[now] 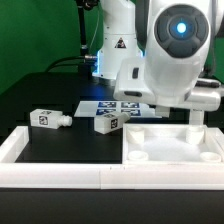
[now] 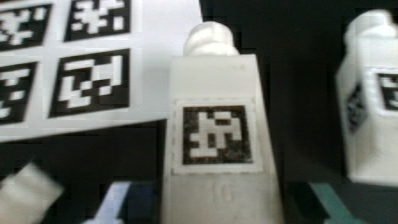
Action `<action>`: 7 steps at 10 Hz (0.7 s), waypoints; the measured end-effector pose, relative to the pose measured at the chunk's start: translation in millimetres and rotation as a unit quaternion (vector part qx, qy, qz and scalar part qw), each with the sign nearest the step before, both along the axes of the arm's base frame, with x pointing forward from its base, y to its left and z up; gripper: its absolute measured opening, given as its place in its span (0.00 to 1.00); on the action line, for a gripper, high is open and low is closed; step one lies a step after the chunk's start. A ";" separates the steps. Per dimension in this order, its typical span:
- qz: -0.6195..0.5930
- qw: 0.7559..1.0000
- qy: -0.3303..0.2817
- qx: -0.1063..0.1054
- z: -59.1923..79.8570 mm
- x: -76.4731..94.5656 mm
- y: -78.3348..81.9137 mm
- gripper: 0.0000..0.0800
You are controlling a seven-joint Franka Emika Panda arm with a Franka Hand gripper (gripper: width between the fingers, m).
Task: Assemble one leg
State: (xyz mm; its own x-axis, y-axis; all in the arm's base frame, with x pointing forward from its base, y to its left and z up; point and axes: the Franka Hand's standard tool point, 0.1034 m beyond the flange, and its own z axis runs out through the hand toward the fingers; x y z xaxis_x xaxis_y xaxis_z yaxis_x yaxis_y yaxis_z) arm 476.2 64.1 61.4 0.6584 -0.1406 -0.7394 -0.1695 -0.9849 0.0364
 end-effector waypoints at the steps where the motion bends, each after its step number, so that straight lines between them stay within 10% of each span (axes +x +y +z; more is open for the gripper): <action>1: 0.001 0.999 -0.043 0.008 24.9 29.3 -3.3 0.36; 3: 0.007 0.993 -0.121 0.014 30.7 64.9 -8.4 0.36; 7: 0.018 0.968 -0.252 0.000 24.4 70.3 -4.6 0.36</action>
Offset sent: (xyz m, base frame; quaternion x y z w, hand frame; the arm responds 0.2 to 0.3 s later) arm 0.0048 -0.0026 -0.0164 -0.0367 0.1920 -0.0635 0.9786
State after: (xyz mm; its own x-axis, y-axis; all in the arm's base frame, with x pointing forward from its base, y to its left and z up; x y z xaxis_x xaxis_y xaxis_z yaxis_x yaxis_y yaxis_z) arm 546.4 59.5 85.8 0.9397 -0.1118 -0.3231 -0.1320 -0.9904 -0.0412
